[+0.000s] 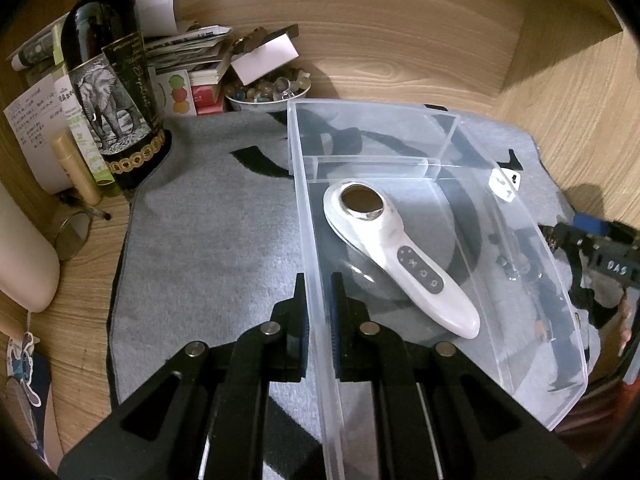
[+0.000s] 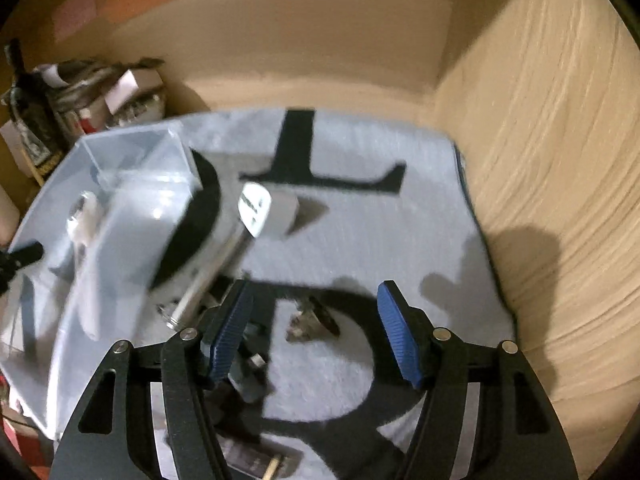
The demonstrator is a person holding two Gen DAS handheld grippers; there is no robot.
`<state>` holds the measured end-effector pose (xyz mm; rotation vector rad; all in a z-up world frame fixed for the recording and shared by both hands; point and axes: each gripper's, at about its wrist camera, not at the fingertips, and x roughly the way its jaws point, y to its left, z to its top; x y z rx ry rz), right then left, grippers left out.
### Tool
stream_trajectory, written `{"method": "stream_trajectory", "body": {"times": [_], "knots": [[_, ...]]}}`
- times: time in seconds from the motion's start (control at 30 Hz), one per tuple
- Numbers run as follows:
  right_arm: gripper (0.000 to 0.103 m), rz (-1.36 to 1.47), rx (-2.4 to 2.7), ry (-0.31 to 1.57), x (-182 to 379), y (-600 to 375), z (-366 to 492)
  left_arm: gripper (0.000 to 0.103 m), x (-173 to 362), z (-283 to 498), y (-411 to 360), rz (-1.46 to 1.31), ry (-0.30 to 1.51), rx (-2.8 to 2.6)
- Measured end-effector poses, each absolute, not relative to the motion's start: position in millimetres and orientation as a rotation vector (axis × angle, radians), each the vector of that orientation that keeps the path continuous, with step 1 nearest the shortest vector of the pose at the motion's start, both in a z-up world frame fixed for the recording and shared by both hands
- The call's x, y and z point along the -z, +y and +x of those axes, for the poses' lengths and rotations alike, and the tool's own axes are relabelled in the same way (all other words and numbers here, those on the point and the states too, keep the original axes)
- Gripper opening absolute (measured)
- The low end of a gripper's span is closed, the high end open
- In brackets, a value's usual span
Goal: Organize rigid objects
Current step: 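Grasp the dark pinecone-like object with the right gripper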
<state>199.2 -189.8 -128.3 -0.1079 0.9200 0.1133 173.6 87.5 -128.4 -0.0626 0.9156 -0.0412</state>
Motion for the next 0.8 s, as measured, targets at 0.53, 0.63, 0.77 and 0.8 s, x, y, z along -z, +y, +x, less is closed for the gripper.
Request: {"method": "stream_trajectory", "body": {"times": [0.53, 0.63, 0.77, 0.8], "knots": [[0.032, -0.044, -0.152, 0.96, 161, -206, 200, 0.009, 128, 176, 86, -0.056, 0.925, 0.026], [0.032, -0.058, -0.156, 0.94, 155, -203, 198, 0.009, 128, 176, 87, -0.059, 0.924, 0.027], [0.032, -0.067, -0.173, 0.908, 143, -198, 198, 0.009, 128, 176, 87, -0.06, 0.924, 0.027], [0.032, -0.068, -0.177, 0.898, 139, -196, 198, 0.009, 128, 176, 87, -0.06, 0.924, 0.027]]}}
